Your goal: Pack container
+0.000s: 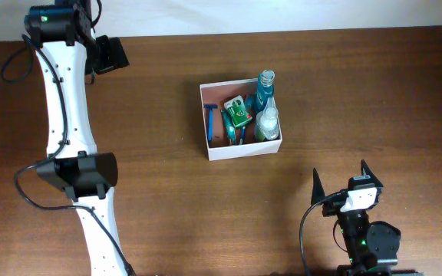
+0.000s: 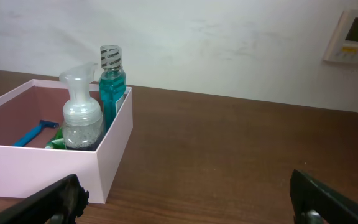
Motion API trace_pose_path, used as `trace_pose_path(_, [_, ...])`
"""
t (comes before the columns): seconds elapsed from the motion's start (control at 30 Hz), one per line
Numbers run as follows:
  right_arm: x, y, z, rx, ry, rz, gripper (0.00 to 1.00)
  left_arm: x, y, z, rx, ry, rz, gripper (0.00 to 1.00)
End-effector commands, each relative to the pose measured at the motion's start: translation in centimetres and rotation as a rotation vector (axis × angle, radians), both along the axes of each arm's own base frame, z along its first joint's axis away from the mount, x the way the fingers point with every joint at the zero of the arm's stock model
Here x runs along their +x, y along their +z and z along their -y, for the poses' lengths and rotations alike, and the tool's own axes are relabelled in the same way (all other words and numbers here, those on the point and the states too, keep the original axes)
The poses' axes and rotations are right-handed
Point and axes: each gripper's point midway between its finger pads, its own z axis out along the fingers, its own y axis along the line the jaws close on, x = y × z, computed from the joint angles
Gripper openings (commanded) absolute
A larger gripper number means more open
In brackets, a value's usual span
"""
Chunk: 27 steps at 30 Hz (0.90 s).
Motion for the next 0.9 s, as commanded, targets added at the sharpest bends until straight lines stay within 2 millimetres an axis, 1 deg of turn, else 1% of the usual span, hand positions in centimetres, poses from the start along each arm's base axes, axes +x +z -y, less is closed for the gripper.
trace_pose_path(0.0, [0.0,-0.2,0.0,-0.006,0.003,0.000,0.98,0.0,0.9,-0.3,0.010,0.001,0.024,0.99])
trace_pose_path(0.27, [0.0,-0.2,0.0,-0.006,0.003,0.000,0.98,-0.2,0.8,-0.3,0.010,0.001,0.016,0.99])
trace_pose_path(0.37, [0.0,-0.2,0.0,-0.006,0.003,0.000,0.98,-0.2,0.9,-0.9,0.042,0.012,0.017,0.99])
trace_pose_path(0.43, [0.0,-0.2,0.0,-0.006,0.003,0.000,0.99,-0.1,1.1,-0.9,0.050,0.013,0.024,0.99])
trace_pose_path(0.5, [0.0,-0.2,0.0,-0.006,0.003,0.000,0.98,0.2,1.9,-0.5,0.050,0.005,0.058,0.99])
trace_pose_path(0.57, [0.0,-0.2,0.0,-0.006,0.003,0.000,0.98,0.9,3.5,-0.1,0.056,-0.002,0.123,0.99])
trace_pose_path(0.7, [0.0,-0.2,0.0,-0.006,0.003,0.000,0.98,2.2,6.6,-0.6,0.112,0.006,0.251,1.00])
trace_pose_path(0.8, [0.0,-0.2,0.0,-0.006,0.003,0.000,0.98,2.7,8.1,-0.9,0.165,-0.008,0.311,1.00])
trace_pose_path(0.87, [0.0,-0.2,0.0,-0.007,0.003,0.000,0.99,2.8,8.5,-0.8,0.172,-0.022,0.337,0.99])
